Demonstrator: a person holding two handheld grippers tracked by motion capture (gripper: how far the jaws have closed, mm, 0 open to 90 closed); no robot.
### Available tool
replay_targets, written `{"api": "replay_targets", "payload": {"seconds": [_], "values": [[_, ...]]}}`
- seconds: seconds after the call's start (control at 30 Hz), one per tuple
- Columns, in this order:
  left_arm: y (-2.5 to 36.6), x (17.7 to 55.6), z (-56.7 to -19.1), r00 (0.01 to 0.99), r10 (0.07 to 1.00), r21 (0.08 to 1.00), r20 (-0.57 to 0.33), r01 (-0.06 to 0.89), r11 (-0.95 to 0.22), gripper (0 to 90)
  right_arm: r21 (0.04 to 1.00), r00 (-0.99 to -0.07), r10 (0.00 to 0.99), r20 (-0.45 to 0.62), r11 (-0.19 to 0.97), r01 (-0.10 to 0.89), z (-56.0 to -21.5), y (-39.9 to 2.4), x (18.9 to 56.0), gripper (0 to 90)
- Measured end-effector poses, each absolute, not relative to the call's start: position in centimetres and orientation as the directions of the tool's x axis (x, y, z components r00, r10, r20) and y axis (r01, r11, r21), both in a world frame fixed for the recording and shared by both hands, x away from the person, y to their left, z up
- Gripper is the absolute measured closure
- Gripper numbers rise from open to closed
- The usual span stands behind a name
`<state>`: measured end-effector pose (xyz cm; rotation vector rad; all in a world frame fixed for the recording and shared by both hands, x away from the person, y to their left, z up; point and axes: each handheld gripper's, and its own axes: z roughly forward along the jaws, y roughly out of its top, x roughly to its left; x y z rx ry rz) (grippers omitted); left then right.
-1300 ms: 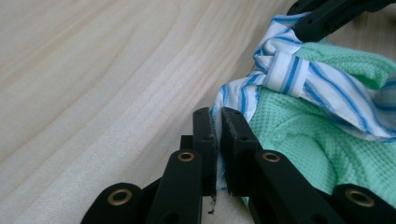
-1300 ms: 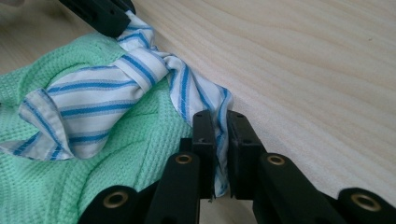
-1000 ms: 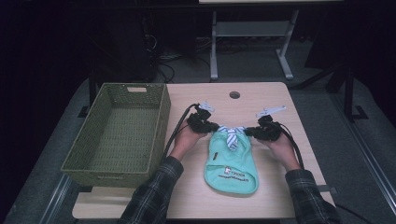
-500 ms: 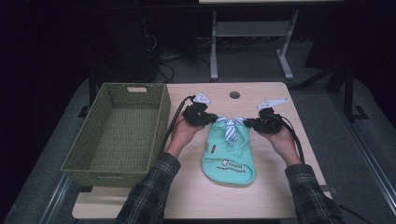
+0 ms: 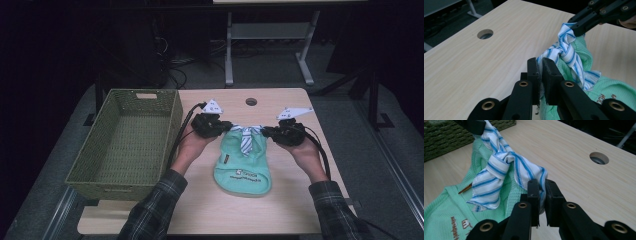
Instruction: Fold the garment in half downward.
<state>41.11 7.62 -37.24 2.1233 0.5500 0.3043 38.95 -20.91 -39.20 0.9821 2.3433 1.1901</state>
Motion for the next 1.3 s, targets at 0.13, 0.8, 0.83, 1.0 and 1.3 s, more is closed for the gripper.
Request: {"api": "replay_targets", "payload": {"seconds": [0.13, 0.8, 0.83, 1.0, 1.3], "values": [[7.8, 39.9, -37.4, 0.879, 0.476, 0.826, 0.025, 0.25, -0.505, 84.1, 0.8, -0.715, 0.699, -0.006, 0.432, 0.416, -39.3, -20.6, 37.9, 82.7], [8.4, 38.1, -35.9, 0.878, 0.474, 0.859, 0.068, 0.19, -0.475, 84.0, 0.831, -0.723, 0.688, -0.066, 0.439, 0.342, -38.3, -20.0, 35.6, 82.1], [8.5, 38.2, -35.5, 0.877, 0.474, 0.861, 0.079, 0.179, -0.475, 84.0, 0.834, -0.721, 0.689, -0.073, 0.439, 0.335, -37.9, -20.0, 35.7, 82.0], [8.7, 37.3, -35.3, 0.882, 0.463, 0.869, 0.089, 0.159, -0.469, 83.9, 0.844, -0.724, 0.685, -0.087, 0.436, 0.311, -37.0, -20.0, 35.4, 81.9], [9.2, 34.6, -37.2, 0.901, 0.418, 0.85, 0.114, 0.13, -0.511, 83.6, 0.838, -0.738, 0.67, -0.076, 0.445, 0.318, -39.6, -19.8, 32.8, 81.4]]}}
